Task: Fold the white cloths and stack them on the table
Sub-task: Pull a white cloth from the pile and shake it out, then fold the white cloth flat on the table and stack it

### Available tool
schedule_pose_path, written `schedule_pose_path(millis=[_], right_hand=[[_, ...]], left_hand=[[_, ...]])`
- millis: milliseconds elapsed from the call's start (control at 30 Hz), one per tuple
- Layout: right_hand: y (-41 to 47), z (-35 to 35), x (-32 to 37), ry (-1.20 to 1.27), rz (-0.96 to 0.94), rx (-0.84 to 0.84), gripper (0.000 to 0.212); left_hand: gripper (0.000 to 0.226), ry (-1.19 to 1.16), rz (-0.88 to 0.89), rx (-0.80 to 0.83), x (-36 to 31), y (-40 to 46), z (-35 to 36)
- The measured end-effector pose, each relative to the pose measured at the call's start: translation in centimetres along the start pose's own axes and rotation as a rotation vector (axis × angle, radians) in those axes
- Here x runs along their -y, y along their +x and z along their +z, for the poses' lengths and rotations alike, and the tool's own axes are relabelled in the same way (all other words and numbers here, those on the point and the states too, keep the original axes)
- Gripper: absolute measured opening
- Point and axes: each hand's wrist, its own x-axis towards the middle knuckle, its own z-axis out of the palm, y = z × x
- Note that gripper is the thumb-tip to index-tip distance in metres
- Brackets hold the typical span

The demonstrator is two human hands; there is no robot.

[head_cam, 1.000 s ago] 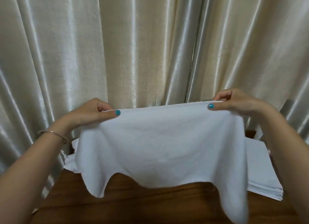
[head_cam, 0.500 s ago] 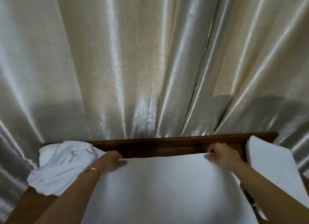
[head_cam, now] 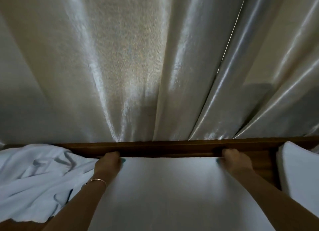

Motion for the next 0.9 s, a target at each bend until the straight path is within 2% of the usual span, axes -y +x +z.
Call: schedule_pose_path(millis=[133, 300, 433, 500, 633, 733, 800, 900], right_hand=[[1.0, -0.2, -0.3, -0.079, 0.078, -0.068, 0.025], [1.4, -0.2, 0.4, -0.145, 0.159, -0.131, 0.037], [1.4, 0.8, -0.1, -0.152, 0.210, -0.166, 0.048], [1.4, 0.8, -1.0, -0.138, 0.231, -0.123, 0.055], [2.6, -0.1, -3.4, -0.191, 0.114, -0.038, 0.077], [3.0, -0.5, -5.4, -0.021, 0.065, 0.069, 0.086], [3.2, -0.7, -6.4, 0.043, 0.065, 0.184, 0.080], [3.4, -0.2, -7.6, 0.088, 0.038, 0.325, 0.057]], left_hand=[[0.030, -0.018, -0.082, -0.026, 0.3, 1.0, -0.1], [0.048, -0.071, -0.221, -0.070, 2.2, 1.1, -0.5], [0.055, -0.082, -0.223, 0.043, 3.3, 2.2, -1.4], [0.052, -0.112, -0.217, 0.131, 3.7, 2.6, -1.9], [0.037, -0.249, -0.158, 0.239, 4.3, 3.1, -2.4], [0.028, -0.270, -0.147, 0.305, 3.6, 2.5, -3.3], [0.029, -0.308, -0.146, 0.304, 3.0, 2.4, -3.4], [0.030, -0.377, -0.168, 0.284, 2.5, 2.2, -3.0]])
